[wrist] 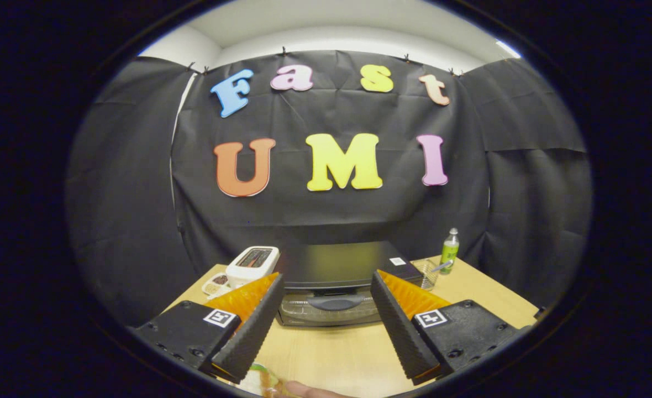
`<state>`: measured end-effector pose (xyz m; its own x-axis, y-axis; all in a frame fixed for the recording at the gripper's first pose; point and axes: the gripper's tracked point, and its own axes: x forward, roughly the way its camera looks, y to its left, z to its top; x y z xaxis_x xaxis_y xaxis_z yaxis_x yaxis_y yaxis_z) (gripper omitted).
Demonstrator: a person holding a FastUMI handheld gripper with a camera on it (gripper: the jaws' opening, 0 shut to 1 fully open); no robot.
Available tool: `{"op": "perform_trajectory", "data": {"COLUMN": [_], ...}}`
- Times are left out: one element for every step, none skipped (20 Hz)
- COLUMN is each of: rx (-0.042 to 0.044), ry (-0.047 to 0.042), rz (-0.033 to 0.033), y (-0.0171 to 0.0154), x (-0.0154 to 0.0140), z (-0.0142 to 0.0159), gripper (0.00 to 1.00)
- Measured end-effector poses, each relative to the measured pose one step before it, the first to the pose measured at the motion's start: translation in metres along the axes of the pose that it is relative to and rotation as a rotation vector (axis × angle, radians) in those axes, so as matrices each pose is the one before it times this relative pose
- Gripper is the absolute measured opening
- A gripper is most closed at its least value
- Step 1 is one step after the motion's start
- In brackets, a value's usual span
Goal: Open the toaster oven, put the food inside, and close the toaster oven door.
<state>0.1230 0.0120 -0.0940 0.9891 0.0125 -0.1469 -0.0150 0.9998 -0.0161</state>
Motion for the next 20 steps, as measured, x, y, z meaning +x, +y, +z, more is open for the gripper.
{"op": "perform_trajectory", "data": {"rx": [-0.00825, -0.00571, -0.01114, 0.00122, -0.00080, 0.00031, -0.00117, 0.00396, 0.01045, 0.00113, -0.01161, -0.00185, 0.00272, 0.00441, 0.00461, -0.00583, 0.00408, 0.01106, 0.02043, -0.01191], "ry": [0.01226, 0.00827, 0.01286, 0.03052, 0.01445, 0.01927, 0.02198, 0.01281, 0.00330, 0.00599, 0.01267, 0.01273, 0.01795, 0.02742, 0.02151, 0.00676, -0.01690, 0.01170, 0.00169, 0.00183], "rz": [-0.00301, -0.00468, -0.00418, -0.01453, -0.00765, -0.00987, -0.00202, -0.00748, -0.01034, -0.00875, -0.00387, -0.00405, 0.01893, 0.00930, -0.01725, -0.02306, -0.01294, -0.00156, 0.01357, 0.00497], "y": [-0.00039, -0.00107, -0.00084, -0.00318, -0.00134, -0.00145, 0.00137, -0.00074, -0.00212, 0.00005, -0.00041, 0.00054, 0.00377, 0.00063, -0.00635, -0.00724, -0.00568, -0.00261, 0.00167, -0.00020], "x": [0.01606, 0.01700, 0.01653, 0.01441, 0.01522, 0.01136, 0.00866, 0.00651, 0.00623, 0.00640, 0.00429, 0.00382, 0.00455, 0.00509, 0.00378, 0.00066, 0.00401, 0.00224, -0.00002, 0.00071], "z": [-0.00683, -0.00427, -0.00502, -0.00989, -0.00703, -0.00577, -0.00821, -0.00530, -0.00300, -0.00333, -0.00351, -0.00577, -0.00451, -0.00753, -0.00505, -0.00057, 0.00292, -0.00434, -0.00012, -0.00052], "gripper": [1.00, 1.00, 1.00, 1.00, 1.00, 1.00, 1.00, 1.00, 1.00, 1.00, 1.00, 1.00, 1.00, 1.00, 1.00, 1.00, 1.00, 1.00, 1.00, 1.00]}}
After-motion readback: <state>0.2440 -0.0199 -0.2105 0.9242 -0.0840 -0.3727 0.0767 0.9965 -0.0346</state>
